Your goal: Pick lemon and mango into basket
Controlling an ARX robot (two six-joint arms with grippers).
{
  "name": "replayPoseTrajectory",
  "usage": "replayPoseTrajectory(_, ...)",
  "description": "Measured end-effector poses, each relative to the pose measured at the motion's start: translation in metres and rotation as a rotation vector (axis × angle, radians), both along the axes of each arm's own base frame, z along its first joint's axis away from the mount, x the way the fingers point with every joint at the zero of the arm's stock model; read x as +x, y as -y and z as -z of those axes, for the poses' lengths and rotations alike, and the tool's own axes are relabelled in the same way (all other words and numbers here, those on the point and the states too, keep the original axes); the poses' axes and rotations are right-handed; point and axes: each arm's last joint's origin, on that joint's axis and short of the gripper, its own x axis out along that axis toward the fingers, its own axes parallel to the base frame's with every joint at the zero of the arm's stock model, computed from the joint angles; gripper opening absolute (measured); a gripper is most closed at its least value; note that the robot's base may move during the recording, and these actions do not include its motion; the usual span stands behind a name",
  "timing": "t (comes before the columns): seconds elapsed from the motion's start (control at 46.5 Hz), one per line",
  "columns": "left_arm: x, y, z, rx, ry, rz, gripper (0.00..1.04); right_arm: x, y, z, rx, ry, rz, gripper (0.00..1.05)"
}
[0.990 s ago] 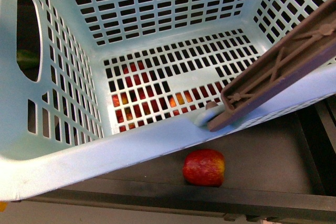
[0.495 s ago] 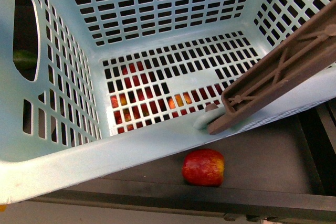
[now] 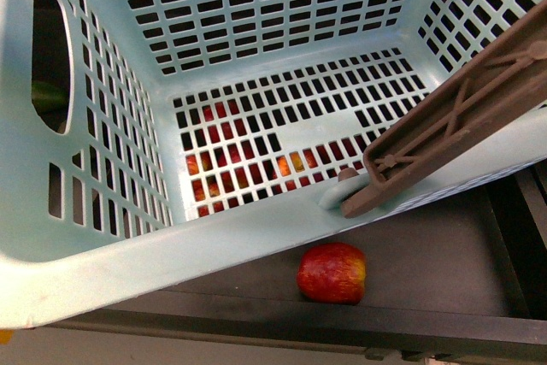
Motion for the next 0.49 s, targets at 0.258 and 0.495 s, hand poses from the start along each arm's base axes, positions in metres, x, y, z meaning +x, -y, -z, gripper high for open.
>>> replayPoseTrajectory(0.258, 0.000, 0.000, 0.000, 0.000, 0.000, 0.000, 0.07, 0.064, 0.024, 0.025, -0.028, -0.043, -0.137, 0.96)
replayPoseTrajectory(0.495, 0.000, 0.000, 0.000, 0.000, 0.000, 0.000, 0.07, 0.109, 0.039, 0.038, -0.025, -0.018, -0.183, 0.96)
